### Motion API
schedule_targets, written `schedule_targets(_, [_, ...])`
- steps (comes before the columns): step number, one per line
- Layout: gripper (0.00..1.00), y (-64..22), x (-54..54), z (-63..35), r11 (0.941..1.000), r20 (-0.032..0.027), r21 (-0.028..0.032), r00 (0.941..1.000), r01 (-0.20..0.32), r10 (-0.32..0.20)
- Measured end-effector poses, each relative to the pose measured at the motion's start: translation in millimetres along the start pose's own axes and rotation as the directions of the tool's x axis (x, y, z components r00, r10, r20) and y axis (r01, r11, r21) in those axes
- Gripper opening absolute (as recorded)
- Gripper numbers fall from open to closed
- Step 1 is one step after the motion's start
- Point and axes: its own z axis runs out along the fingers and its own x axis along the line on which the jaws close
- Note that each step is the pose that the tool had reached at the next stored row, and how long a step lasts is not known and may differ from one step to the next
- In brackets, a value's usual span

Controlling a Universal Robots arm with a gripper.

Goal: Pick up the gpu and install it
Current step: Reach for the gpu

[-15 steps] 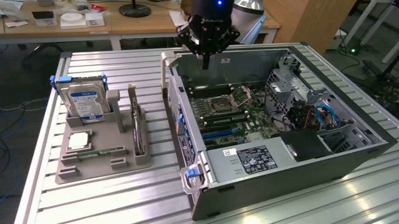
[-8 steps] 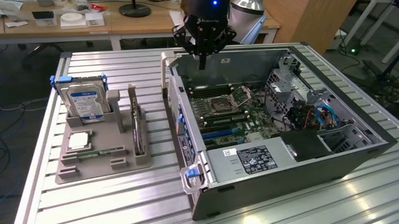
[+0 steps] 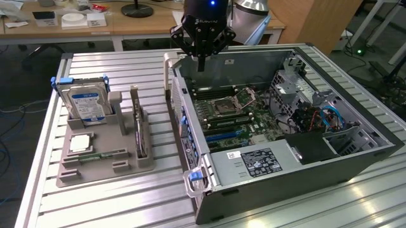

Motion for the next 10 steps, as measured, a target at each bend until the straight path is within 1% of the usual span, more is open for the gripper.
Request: schedule_targets(10, [0.11, -1.2, 12.8, 0.0, 1.0000, 0.0000, 0.0000, 1.0000, 0.000, 0.000])
